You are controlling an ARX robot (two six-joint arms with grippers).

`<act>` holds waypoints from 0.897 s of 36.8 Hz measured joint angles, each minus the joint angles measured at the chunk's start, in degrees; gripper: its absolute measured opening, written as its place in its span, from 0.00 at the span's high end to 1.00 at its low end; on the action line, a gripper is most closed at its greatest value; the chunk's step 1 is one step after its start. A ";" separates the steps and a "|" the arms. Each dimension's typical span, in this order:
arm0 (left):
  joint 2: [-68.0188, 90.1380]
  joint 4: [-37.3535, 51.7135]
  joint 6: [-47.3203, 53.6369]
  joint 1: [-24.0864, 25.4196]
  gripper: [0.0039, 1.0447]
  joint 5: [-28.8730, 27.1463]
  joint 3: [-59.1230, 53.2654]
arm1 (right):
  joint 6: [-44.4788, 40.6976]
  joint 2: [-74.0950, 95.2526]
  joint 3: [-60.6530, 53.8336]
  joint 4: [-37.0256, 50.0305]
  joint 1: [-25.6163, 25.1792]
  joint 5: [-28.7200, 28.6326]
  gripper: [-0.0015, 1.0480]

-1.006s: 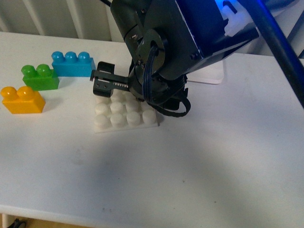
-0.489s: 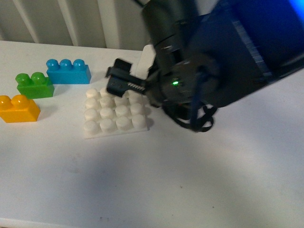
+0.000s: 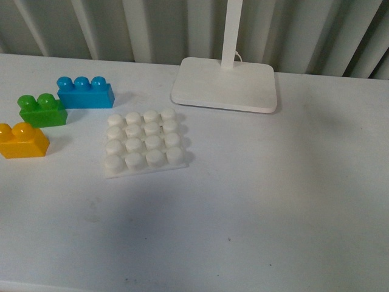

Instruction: Insert yellow block into base center

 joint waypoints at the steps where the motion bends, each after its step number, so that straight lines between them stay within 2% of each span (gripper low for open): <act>1: 0.00 0.00 0.00 0.00 0.06 -0.07 0.00 | -5.11 -4.17 -2.36 1.25 -1.55 -0.13 0.28; 4: 0.00 0.00 0.00 0.00 0.06 -0.11 0.00 | -13.42 -16.61 -8.92 -1.46 -3.43 0.37 0.43; 7: 0.00 0.00 0.00 0.00 0.06 -0.07 0.00 | -17.62 -26.23 -15.82 -2.25 -3.32 -0.44 0.60; 10: 0.00 0.00 -0.02 0.00 0.06 -0.09 0.00 | -18.99 -27.47 -20.98 2.51 -3.34 -0.35 0.74; 12: 0.00 0.00 0.00 0.00 0.06 -0.11 0.00 | -19.58 -25.20 -25.33 8.81 -3.34 -0.33 0.86; 14: 0.00 0.00 0.00 0.00 0.06 -0.11 0.00 | -19.85 -24.74 -28.17 10.19 -3.34 -0.33 0.98; 33: 0.00 0.00 0.00 0.00 0.06 -0.09 0.00 | -20.24 -51.32 -30.56 -12.61 -3.34 -0.44 0.99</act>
